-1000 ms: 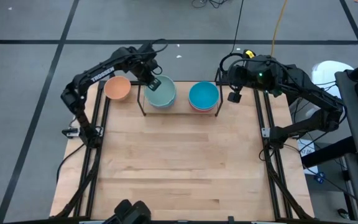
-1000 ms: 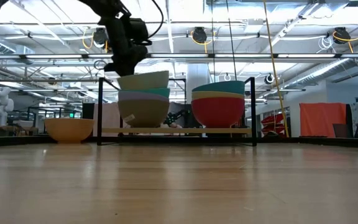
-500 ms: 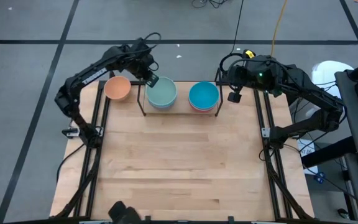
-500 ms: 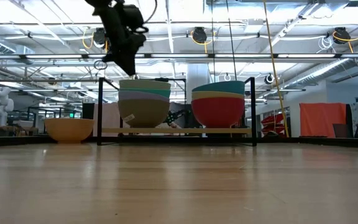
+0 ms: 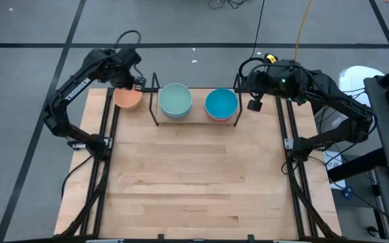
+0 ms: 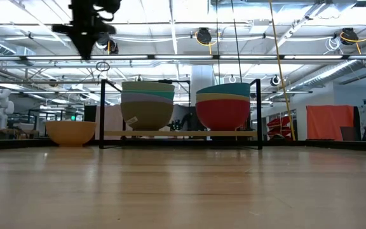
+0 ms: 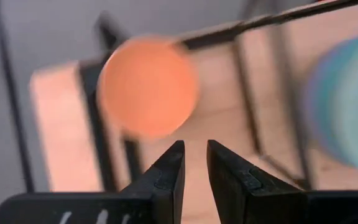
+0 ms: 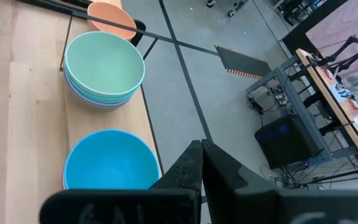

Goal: Place and stack bowls onto a shelf
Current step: Stack the orange bowl on top of the blue bowl on the shelf

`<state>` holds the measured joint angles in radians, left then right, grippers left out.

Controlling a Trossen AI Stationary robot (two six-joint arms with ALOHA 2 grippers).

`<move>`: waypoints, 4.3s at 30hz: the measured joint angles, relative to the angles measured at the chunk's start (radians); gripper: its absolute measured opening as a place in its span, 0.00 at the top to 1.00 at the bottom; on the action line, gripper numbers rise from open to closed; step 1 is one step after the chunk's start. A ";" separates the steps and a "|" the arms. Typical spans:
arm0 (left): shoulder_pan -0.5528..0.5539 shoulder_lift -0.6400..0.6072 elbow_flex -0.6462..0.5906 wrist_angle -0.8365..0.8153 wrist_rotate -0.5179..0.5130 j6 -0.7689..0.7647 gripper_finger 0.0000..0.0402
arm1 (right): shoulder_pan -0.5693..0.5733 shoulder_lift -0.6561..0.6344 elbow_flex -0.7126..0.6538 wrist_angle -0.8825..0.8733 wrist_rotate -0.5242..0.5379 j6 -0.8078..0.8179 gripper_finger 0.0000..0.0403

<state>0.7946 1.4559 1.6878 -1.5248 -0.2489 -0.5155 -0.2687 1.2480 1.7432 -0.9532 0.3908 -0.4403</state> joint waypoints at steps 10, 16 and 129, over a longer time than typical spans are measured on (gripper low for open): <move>0.086 0.009 -0.087 -0.034 0.073 -0.041 0.82 | 0.000 0.000 0.000 -0.001 0.000 -0.029 1.00; 0.139 0.010 -0.247 0.007 0.098 -0.070 0.82 | 0.000 0.000 0.000 -0.001 0.000 -0.051 1.00; 0.158 0.010 -0.654 0.505 0.090 0.290 0.82 | 0.000 0.000 0.000 -0.002 0.000 -0.230 1.00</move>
<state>0.9527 1.4658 1.0336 -1.0199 -0.1593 -0.2255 -0.2684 1.2484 1.7432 -0.9550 0.3904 -0.6708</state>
